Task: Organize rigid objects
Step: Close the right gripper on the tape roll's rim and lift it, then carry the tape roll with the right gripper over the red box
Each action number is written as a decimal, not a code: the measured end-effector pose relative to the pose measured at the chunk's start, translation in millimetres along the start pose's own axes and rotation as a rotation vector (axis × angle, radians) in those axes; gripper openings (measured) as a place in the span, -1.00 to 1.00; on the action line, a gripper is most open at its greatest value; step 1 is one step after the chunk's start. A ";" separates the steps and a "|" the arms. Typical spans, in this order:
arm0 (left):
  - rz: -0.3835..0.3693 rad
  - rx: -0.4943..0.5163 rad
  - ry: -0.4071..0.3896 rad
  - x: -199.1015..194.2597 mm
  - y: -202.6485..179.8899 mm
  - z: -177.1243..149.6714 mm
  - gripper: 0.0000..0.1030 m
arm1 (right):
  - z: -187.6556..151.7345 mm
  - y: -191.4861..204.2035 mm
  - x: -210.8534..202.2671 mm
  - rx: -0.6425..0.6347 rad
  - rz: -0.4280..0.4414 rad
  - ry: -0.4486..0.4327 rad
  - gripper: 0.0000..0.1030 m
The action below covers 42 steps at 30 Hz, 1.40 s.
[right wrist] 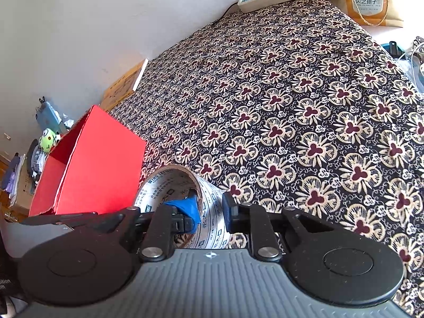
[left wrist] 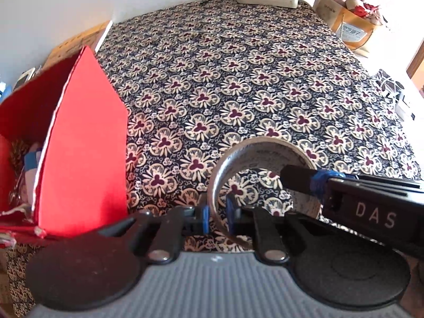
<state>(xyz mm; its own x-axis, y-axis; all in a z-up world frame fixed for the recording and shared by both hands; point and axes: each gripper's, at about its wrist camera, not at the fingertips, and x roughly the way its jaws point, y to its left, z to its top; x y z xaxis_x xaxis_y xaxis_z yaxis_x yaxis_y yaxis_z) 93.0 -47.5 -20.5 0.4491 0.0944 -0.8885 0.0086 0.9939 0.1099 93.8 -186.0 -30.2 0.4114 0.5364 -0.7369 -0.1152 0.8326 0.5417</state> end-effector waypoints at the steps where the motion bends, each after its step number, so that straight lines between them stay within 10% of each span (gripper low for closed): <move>1: 0.000 0.006 -0.001 -2.9 -1.4 -1.2 -0.70 | -1.3 0.6 -2.4 -0.005 0.001 0.005 -1.00; 19: -0.014 0.042 0.017 -34.9 33.4 -40.2 -0.70 | -35.1 47.5 1.2 -0.056 0.043 0.109 -0.99; 42: -0.029 0.042 -0.021 -74.9 204.1 -102.8 -0.70 | -69.9 198.2 49.7 -0.128 0.114 0.139 -0.96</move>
<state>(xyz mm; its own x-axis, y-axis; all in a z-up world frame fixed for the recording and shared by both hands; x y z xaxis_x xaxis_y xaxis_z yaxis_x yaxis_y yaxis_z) -30.7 154.1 22.7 0.4669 0.0635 -0.8821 0.0591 0.9929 0.1028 28.1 15.4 12.3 0.2613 0.6348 -0.7272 -0.2711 0.7713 0.5759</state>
